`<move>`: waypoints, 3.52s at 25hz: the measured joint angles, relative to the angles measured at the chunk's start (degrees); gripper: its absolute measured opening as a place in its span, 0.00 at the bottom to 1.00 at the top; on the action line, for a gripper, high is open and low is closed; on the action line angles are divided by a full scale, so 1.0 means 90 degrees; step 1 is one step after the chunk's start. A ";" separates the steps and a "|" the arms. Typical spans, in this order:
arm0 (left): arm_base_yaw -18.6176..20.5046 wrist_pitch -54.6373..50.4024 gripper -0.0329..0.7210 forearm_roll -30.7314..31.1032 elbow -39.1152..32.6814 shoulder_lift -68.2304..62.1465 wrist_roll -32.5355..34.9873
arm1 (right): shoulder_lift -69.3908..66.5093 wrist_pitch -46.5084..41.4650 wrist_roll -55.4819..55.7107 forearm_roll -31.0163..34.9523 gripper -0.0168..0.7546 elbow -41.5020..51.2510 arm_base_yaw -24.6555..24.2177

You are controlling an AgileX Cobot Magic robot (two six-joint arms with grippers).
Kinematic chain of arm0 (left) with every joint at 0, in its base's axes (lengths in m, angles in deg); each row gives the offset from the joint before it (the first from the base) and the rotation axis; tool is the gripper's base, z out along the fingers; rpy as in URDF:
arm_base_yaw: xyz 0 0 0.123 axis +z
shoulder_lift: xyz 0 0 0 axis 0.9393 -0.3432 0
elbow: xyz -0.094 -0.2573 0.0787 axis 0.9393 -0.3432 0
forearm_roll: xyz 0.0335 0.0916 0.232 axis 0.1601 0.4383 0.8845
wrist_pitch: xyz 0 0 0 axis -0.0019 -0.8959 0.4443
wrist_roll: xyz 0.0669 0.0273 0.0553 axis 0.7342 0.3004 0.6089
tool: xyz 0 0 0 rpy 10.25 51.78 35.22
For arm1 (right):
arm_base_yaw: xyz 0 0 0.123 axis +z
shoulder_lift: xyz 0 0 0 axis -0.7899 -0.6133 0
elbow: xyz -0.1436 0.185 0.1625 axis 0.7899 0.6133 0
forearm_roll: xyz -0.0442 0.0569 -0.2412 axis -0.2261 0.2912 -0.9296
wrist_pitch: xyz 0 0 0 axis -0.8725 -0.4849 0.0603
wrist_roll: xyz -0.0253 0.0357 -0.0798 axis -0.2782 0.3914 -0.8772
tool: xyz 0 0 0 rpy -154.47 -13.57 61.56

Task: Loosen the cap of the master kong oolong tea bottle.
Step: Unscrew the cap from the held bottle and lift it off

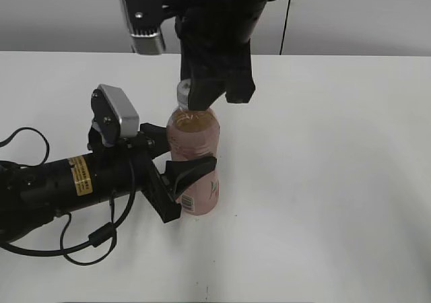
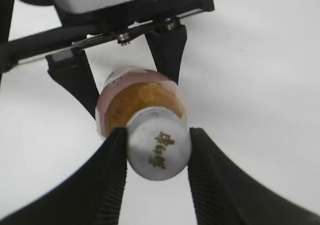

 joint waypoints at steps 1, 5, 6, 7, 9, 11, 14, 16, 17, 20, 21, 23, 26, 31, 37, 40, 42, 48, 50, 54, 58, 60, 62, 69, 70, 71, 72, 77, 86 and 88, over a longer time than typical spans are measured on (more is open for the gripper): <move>0.0000 0.0000 0.56 0.0000 0.0000 0.0000 0.0000 | 0.0000 0.0011 -0.0247 0.0000 0.39 0.0000 0.0000; 0.0000 0.0000 0.56 0.0000 0.0000 0.0000 0.0000 | 0.0000 0.0044 -0.0523 0.0054 0.39 0.0000 -0.0006; 0.0000 0.0005 0.56 0.0000 -0.0002 0.0000 0.0000 | 0.0000 0.0044 -0.0517 0.0062 0.39 0.0000 -0.0011; 0.0000 0.0005 0.56 0.0000 -0.0008 0.0000 0.0000 | 0.0000 0.0044 -0.0487 0.0068 0.39 0.0000 -0.0011; 0.0000 0.0013 0.56 0.0000 -0.0008 0.0000 0.0000 | 0.0000 0.0051 -0.0375 0.0087 0.40 0.0000 -0.0011; 0.0000 0.0006 0.56 -0.0061 -0.0008 0.0000 -0.0025 | 0.0000 0.0143 -0.0124 0.0225 0.50 0.0000 -0.0005; 0.0000 -0.0006 0.56 -0.0068 -0.0001 0.0000 -0.0040 | 0.0000 0.0252 0.0484 0.0438 0.67 0.0000 0.0008; 0.0000 -0.0006 0.56 -0.0073 -0.0001 0.0000 -0.0040 | 0.0000 0.0269 0.0911 0.0467 0.72 0.0000 0.0008; 0.0000 -0.0006 0.56 -0.0073 -0.0001 0.0000 -0.0040 | 0.0000 0.0271 0.1231 0.0467 0.73 0.0000 0.0008; 0.0000 -0.0006 0.56 -0.0073 -0.0001 0.0000 -0.0040 | 0.0000 0.0276 0.2715 0.0467 0.75 0.0000 0.0008; 0.0000 -0.0006 0.56 -0.0073 -0.0001 0.0000 -0.0040 | 0.0000 0.0276 0.3404 0.0452 0.75 -0.0018 0.0008; 0.0000 -0.0006 0.56 -0.0073 -0.0001 0.0000 -0.0040 | -0.0007 0.0276 0.4742 0.0356 0.75 -0.0086 0.0008; 0.0000 -0.0006 0.56 -0.0073 -0.0001 0.0000 -0.0040 | -0.0007 0.0183 0.6588 0.0058 0.75 -0.0256 0.0008; 0.0000 -0.0006 0.56 -0.0073 -0.0001 0.0000 -0.0040 | -0.0007 -0.0119 0.8386 -0.0145 0.75 -0.0635 0.0008; 0.0000 -0.0006 0.56 -0.0073 -0.0001 0.0000 -0.0040 | -0.0057 -0.0167 0.8964 -0.0166 0.73 -0.0687 0.0008; 0.0000 -0.0008 0.56 -0.0073 -0.0001 0.0000 -0.0040 | -0.0206 -0.0181 0.9026 -0.0134 0.70 -0.0707 0.0008; 0.0000 -0.0008 0.56 -0.0073 -0.0001 0.0000 -0.0040 | -0.0262 -0.0188 0.9054 -0.0116 0.67 -0.0707 0.0008; 0.0000 -0.0008 0.56 -0.0073 -0.0001 0.0000 -0.0040 | -0.0261 -0.0188 0.9076 -0.0110 0.63 -0.0713 0.0008; 0.0000 -0.0008 0.56 -0.0073 -0.0001 0.0000 -0.0040 | -0.0261 -0.0189 0.9078 -0.0110 0.63 -0.0713 0.0008; 0.0000 -0.0013 0.56 -0.0075 -0.0001 0.0000 -0.0040 | -0.0261 -0.0195 0.9083 -0.0097 0.63 -0.0713 0.0008; 0.0000 -0.0013 0.56 -0.0075 -0.0001 0.0000 -0.0040 | -0.0261 -0.0195 0.9083 -0.0012 0.63 -0.0668 0.0008; 0.0000 -0.0013 0.56 -0.0075 -0.0001 0.0000 -0.0040 | -0.0219 -0.0195 0.9084 0.0009 0.63 -0.0550 0.0012; 0.0000 -0.0013 0.56 -0.0075 -0.0001 0.0000 -0.0040 | -0.0193 -0.0200 0.9091 0.0009 0.63 -0.0476 0.0016; 0.0000 -0.0013 0.56 -0.0075 -0.0001 0.0000 -0.0040 | -0.0158 -0.0200 0.9091 -0.0032 0.63 -0.0450 0.0016; 0.0000 -0.0013 0.56 -0.0075 -0.0001 0.0000 -0.0040 | -0.0158 -0.0200 0.9091 -0.0039 0.62 -0.0450 0.0016; 0.0000 -0.0013 0.56 -0.0075 -0.0001 0.0000 -0.0040 | -0.0158 -0.0200 0.9091 -0.0039 0.61 -0.0450 0.0016; 0.0000 -0.0013 0.56 -0.0075 -0.0001 0.0000 -0.0040 | -0.0158 -0.0200 0.9091 -0.0039 0.60 -0.0450 0.0016; 0.0000 -0.0013 0.56 -0.0075 -0.0001 0.0000 -0.0040 | -0.0158 -0.0200 0.9106 -0.0039 0.57 -0.0450 0.0016; 0.0000 -0.0013 0.56 -0.0075 -0.0001 0.0000 -0.0040 | -0.0229 -0.0201 0.9106 0.0034 0.49 -0.0450 0.0016; 0.0000 -0.0013 0.56 -0.0075 -0.0001 0.0000 -0.0043 | -0.0229 -0.0201 0.9075 0.0011 0.40 -0.0450 0.0016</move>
